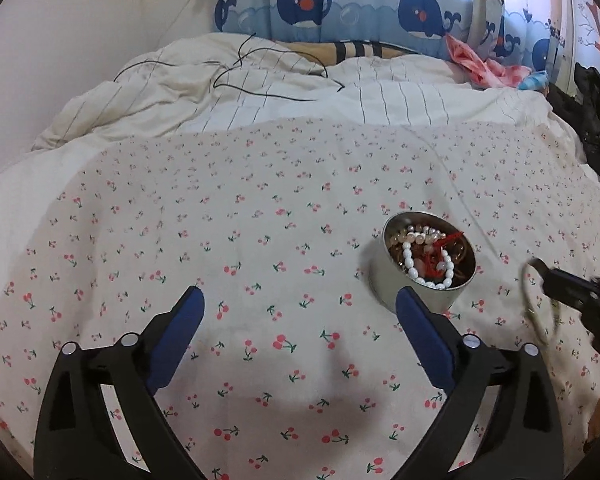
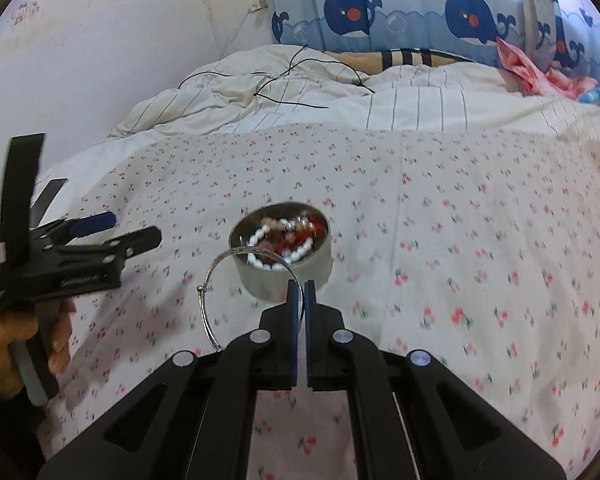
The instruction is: Organize jewelry
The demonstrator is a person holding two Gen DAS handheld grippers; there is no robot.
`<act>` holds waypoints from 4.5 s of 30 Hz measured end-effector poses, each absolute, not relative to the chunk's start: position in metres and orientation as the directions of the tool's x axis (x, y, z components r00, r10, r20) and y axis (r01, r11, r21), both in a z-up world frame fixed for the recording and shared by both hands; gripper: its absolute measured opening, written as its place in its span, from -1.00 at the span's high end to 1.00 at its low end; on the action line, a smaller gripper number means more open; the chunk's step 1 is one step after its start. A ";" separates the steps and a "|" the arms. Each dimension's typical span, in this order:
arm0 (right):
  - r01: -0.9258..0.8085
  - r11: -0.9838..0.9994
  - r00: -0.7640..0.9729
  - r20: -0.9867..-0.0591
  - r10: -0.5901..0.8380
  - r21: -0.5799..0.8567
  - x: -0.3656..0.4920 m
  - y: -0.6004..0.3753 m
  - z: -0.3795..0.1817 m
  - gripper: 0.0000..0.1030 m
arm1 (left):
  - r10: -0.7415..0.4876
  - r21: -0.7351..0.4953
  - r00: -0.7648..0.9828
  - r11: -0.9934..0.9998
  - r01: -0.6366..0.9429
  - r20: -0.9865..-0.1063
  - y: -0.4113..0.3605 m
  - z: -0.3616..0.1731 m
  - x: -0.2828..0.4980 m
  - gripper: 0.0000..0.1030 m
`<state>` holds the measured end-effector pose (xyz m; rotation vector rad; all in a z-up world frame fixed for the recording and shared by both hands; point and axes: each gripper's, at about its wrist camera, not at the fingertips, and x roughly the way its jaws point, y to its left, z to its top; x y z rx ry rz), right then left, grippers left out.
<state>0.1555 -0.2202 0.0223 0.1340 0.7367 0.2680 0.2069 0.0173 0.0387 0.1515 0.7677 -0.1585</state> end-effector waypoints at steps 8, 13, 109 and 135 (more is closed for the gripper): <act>-0.216 0.961 0.714 -0.643 0.277 0.174 0.187 -0.204 0.027 0.93 | -0.059 0.159 0.739 0.962 0.221 -0.671 0.004 0.045 0.200 -0.81; -0.215 0.963 0.717 -0.643 0.270 0.165 0.203 -0.199 0.028 0.93 | -0.060 0.172 0.742 0.957 0.233 -0.667 0.001 0.046 0.197 -0.81; -0.101 0.989 0.682 -0.716 0.150 0.110 0.107 -0.187 -0.003 -0.64 | -0.109 0.023 0.644 0.981 0.193 -0.757 0.010 0.022 0.171 -0.85; -0.095 0.990 0.687 -0.713 0.141 0.104 0.107 -0.187 -0.003 -0.72 | -0.104 0.051 0.651 0.975 0.215 -0.752 0.002 0.022 0.167 -0.86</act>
